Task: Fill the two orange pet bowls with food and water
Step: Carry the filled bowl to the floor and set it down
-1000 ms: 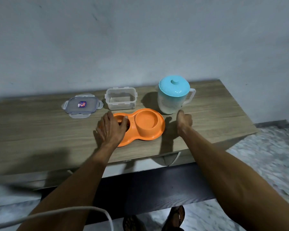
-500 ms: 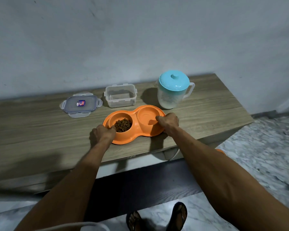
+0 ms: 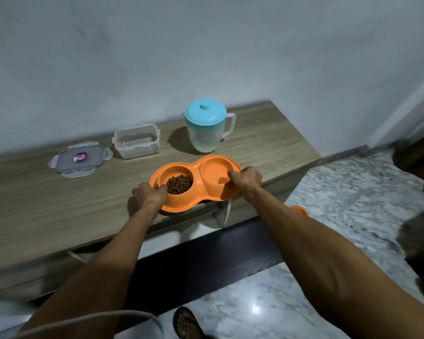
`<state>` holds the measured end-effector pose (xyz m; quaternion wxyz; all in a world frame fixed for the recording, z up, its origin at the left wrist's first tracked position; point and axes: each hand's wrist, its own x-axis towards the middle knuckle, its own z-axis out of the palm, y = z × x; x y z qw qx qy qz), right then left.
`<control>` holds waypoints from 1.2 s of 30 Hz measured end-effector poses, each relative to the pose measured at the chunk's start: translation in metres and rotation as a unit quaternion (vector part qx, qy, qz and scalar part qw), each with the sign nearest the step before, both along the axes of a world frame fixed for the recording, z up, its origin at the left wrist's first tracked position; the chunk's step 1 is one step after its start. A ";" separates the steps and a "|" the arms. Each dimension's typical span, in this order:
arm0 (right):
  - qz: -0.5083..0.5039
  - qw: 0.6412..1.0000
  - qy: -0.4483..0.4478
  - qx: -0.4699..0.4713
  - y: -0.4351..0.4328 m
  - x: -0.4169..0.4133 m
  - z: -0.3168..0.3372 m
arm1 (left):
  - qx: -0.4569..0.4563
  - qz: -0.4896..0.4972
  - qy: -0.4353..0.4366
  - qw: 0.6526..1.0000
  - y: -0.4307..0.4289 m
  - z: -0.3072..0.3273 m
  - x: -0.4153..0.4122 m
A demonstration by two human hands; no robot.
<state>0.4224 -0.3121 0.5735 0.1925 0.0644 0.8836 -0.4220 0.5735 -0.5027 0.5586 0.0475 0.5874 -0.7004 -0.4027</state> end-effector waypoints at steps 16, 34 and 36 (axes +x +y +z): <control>-0.122 0.991 0.045 -0.033 0.337 -0.092 0.063 | -0.022 -0.131 0.071 0.989 0.303 0.054 -0.144; -0.252 0.965 0.067 -0.020 0.576 -0.303 0.049 | 0.011 -0.255 0.109 0.961 0.531 0.024 -0.410; -0.258 0.964 0.066 -0.004 0.588 -0.336 0.038 | 0.021 -0.249 0.103 0.963 0.543 0.012 -0.447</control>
